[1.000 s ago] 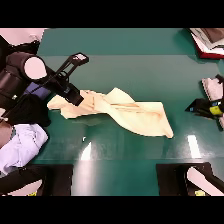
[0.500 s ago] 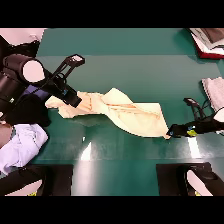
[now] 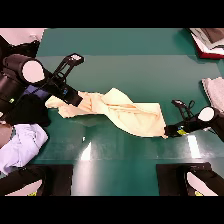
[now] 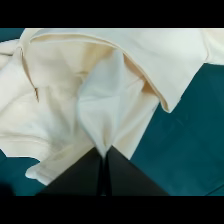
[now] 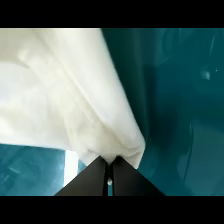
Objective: Fold the shirts.
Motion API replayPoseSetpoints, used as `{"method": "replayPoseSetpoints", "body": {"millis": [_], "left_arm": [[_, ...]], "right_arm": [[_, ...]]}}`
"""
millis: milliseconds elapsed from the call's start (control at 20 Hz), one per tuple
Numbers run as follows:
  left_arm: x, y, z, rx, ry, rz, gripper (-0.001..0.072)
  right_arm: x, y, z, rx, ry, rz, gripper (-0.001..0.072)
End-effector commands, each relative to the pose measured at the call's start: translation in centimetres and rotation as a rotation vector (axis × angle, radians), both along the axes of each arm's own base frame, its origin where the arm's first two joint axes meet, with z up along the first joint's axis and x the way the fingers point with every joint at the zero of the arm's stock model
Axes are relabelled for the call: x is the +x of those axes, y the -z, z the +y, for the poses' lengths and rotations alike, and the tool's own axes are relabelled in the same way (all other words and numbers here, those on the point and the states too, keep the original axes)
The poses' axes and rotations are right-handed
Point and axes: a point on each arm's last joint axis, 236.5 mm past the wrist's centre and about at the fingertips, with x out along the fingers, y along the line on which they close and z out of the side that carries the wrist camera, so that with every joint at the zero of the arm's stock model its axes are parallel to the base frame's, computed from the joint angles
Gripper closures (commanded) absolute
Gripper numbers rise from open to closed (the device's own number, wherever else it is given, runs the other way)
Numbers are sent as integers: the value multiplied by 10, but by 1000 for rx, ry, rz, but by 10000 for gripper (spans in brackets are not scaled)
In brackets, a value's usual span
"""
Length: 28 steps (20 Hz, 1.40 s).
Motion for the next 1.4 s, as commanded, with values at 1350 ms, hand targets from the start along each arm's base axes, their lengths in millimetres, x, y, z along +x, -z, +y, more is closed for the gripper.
{"method": "replayPoseSetpoints", "body": {"millis": [1350], "left_arm": [[-77,-374,67,-441,-181,-901,681]], "right_arm": [[39,-480,-112,-213,447,-1026,702]]}}
